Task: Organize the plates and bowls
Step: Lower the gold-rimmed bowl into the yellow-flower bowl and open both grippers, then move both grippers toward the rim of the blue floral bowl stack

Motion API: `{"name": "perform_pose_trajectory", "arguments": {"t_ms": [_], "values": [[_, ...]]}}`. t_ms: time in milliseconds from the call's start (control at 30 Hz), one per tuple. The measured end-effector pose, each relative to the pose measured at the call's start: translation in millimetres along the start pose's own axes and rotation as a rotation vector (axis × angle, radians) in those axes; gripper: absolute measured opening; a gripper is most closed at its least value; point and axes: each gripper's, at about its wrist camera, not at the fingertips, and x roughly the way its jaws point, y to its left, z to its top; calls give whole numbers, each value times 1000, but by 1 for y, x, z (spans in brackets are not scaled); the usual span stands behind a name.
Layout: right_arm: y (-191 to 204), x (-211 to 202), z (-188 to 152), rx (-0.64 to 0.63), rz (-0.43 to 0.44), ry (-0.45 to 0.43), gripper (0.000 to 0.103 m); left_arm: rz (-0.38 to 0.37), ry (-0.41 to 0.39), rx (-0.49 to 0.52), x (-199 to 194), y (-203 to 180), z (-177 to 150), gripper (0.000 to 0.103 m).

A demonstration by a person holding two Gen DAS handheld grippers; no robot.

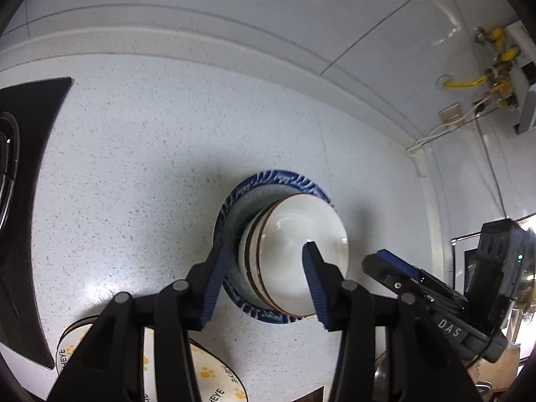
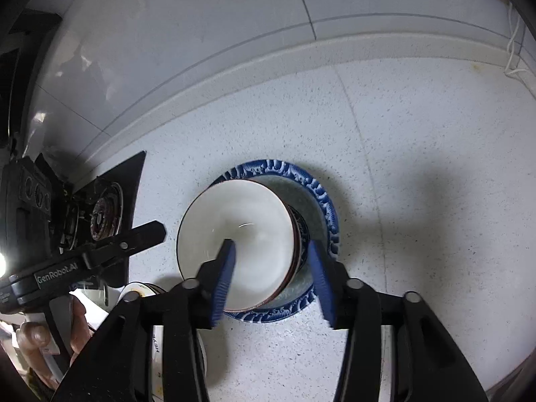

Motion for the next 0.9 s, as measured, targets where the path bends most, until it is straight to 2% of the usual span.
{"name": "perform_pose_trajectory", "arguments": {"t_ms": [67, 133, 233, 333, 467, 533, 733, 900], "values": [[2, -9, -5, -7, -1, -34, 60, -22, -59, 14, -18, 1, -3, 62], [1, -21, -10, -12, 1, -65, 62, -37, -120, 45, -38, 2, -7, 76], [1, -38, -19, -14, 18, -115, 65, -139, -178, 45, -59, 10, -17, 79], [-3, -59, -30, -17, 52, -185, 71, -163, -187, 67, -72, 17, -26, 83], [-6, -75, -43, -34, 66, -241, 78, -143, -128, 94, -75, 23, -35, 83], [-6, -75, -47, -64, 56, -241, 80, -98, -123, 105, -72, 23, -40, 83], [-23, -63, -51, -81, 43, -185, 85, 36, -93, 167, -58, 23, -42, 83], [-47, -44, -44, -79, 47, -130, 85, 74, -31, 165, -29, 25, -33, 83]]}}
